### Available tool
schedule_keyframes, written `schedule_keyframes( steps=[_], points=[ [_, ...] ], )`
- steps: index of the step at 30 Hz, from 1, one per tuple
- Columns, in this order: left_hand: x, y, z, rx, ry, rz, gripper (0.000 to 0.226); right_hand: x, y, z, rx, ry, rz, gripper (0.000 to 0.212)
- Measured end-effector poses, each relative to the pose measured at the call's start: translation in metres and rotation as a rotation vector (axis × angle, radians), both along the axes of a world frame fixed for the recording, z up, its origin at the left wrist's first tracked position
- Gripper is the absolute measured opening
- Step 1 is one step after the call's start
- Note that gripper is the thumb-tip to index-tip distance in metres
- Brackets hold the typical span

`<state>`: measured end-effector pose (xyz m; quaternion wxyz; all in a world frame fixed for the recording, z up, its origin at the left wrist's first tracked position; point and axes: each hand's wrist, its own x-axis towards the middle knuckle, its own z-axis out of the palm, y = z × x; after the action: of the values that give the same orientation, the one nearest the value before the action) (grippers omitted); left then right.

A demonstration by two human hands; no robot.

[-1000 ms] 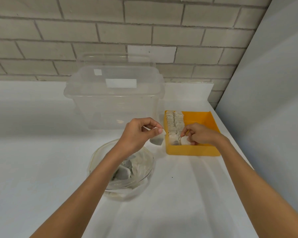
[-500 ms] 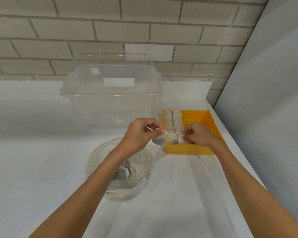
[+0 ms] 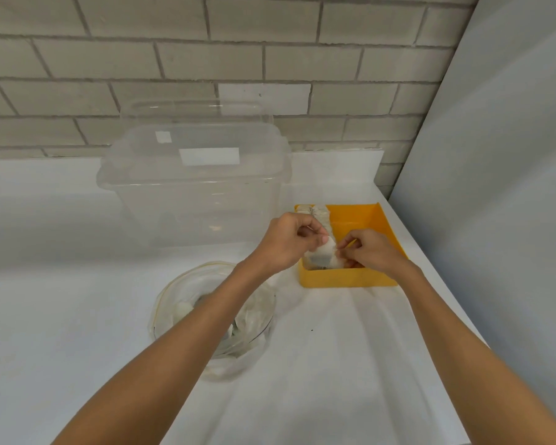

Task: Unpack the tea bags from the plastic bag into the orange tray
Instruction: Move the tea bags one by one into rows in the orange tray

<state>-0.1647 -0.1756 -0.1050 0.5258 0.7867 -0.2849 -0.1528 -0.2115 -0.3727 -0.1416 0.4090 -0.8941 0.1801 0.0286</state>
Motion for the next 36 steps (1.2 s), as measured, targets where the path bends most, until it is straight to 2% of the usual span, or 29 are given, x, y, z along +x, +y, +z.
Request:
schedule_keyframes(
  steps=[8, 13, 19, 24, 27, 30, 36],
  points=[
    [0.01, -0.045, -0.008, 0.145, -0.026, -0.065, 0.006, -0.004, -0.012, 0.006, -0.011, 0.007, 0.004, 0.013],
    [0.016, -0.056, -0.028, 0.25, -0.046, -0.027, 0.006, -0.007, -0.009, 0.003, -0.075, 0.046, 0.046, 0.015],
    [0.021, -0.057, -0.029, 0.25, -0.109, 0.014, 0.006, -0.004, -0.003, 0.001, -0.114, 0.045, 0.043, 0.025],
    [0.019, -0.057, -0.034, 0.256, -0.103, -0.005, 0.011, -0.005, 0.001, 0.01, -0.046, -0.009, 0.041, 0.013],
    [0.018, -0.057, -0.032, 0.213, -0.077, -0.007, 0.009, -0.007, -0.001, 0.011, 0.035, 0.011, 0.061, 0.017],
    [0.02, -0.054, -0.03, 0.206, -0.067, -0.003, 0.01, -0.007, -0.009, 0.007, 0.003, -0.001, 0.052, 0.013],
    [0.025, -0.054, -0.034, 0.496, -0.261, 0.026, 0.011, -0.007, -0.02, 0.006, -0.062, 0.055, 0.063, 0.009]
  ],
)
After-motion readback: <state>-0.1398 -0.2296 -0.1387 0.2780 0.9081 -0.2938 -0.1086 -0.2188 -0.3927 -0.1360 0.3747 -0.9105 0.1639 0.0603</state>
